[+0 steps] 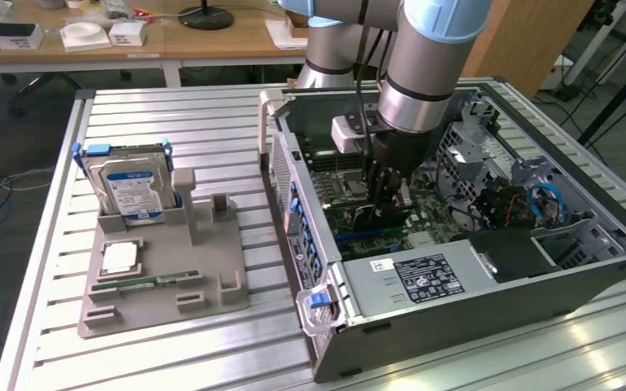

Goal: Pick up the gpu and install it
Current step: 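Insert the gpu into the slot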

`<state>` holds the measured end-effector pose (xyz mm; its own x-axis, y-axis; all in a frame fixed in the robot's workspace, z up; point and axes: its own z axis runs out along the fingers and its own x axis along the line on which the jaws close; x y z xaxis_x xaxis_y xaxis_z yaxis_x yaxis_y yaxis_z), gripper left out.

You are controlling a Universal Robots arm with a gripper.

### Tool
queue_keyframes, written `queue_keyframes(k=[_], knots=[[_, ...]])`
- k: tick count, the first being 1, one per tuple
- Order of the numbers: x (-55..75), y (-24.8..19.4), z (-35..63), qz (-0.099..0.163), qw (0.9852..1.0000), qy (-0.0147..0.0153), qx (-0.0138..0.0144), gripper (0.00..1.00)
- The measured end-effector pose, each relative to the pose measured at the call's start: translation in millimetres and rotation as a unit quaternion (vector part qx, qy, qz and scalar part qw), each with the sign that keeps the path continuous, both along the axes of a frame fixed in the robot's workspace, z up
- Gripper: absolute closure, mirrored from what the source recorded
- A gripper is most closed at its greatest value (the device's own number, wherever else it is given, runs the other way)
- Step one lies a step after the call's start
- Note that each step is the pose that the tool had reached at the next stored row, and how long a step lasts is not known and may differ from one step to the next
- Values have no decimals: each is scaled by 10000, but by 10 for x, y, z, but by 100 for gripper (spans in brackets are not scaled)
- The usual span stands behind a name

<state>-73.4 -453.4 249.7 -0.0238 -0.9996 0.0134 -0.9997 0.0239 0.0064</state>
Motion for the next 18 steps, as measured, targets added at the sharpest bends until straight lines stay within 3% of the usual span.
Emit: queue_keyframes(k=[1,3,18], knots=[[-1,2,19,-2,10000,-3,7,74],[-1,-1,68,-2,10000,6,-10,74],[-31,-2,24,0,10000,-8,-9,74]])
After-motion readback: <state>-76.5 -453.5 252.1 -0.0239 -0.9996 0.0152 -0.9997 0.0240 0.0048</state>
